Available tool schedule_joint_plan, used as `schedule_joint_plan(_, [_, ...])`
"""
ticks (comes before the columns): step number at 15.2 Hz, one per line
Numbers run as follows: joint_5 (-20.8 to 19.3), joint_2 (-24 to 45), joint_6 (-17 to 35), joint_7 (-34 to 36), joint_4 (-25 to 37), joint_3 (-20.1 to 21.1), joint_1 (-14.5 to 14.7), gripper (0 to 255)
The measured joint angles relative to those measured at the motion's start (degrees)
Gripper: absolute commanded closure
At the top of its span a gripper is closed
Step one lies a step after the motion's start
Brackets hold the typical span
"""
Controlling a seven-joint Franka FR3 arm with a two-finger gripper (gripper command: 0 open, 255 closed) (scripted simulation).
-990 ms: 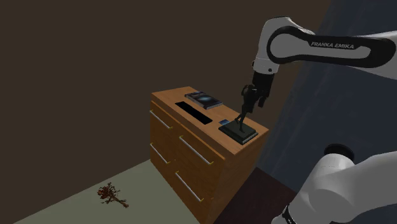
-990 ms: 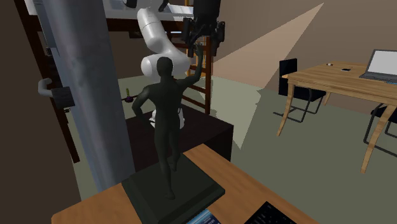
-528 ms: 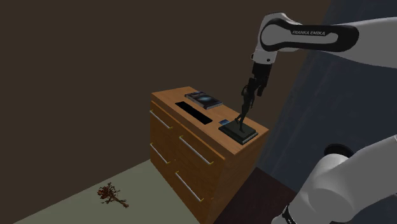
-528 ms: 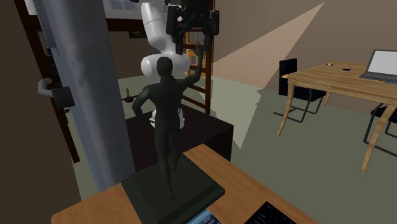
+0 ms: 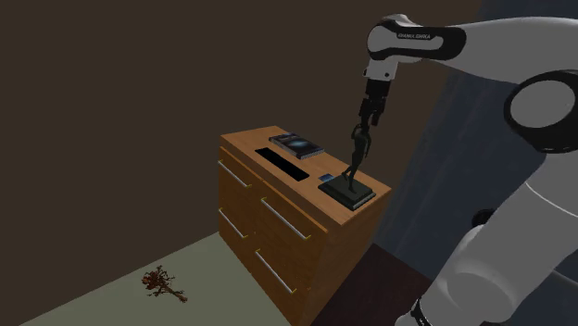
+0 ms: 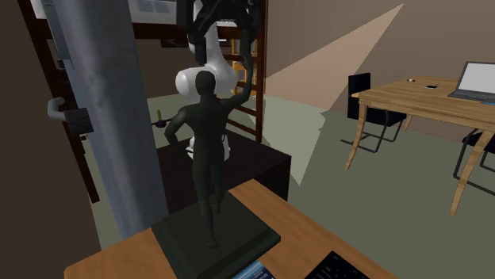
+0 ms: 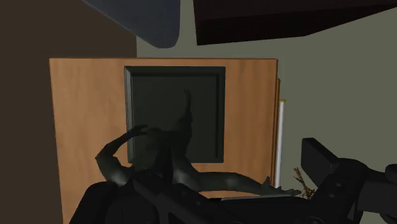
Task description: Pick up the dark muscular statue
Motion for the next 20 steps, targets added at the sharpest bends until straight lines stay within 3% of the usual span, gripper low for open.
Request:
schedule_joint_plan(5, [5.5,13.4,-4.9,-9.3,16.3,-4.1,-3.9,0])
schedule_joint_plan(7, [6.1,14.8,-4.6,-10.3,17.1,-4.3,-4.4,0])
schedule_joint_plan(13, [5.8,14.0,-0.2,-10.1,11.9,-4.1,-4.1,0])
schedule_joint_plan(14, [5.7,13.9,0.2,-10.0,11.5,-4.1,-4.0,255])
schedule_joint_plan(20, [5.6,13.7,0.5,-10.0,11.0,-4.1,-3.9,255])
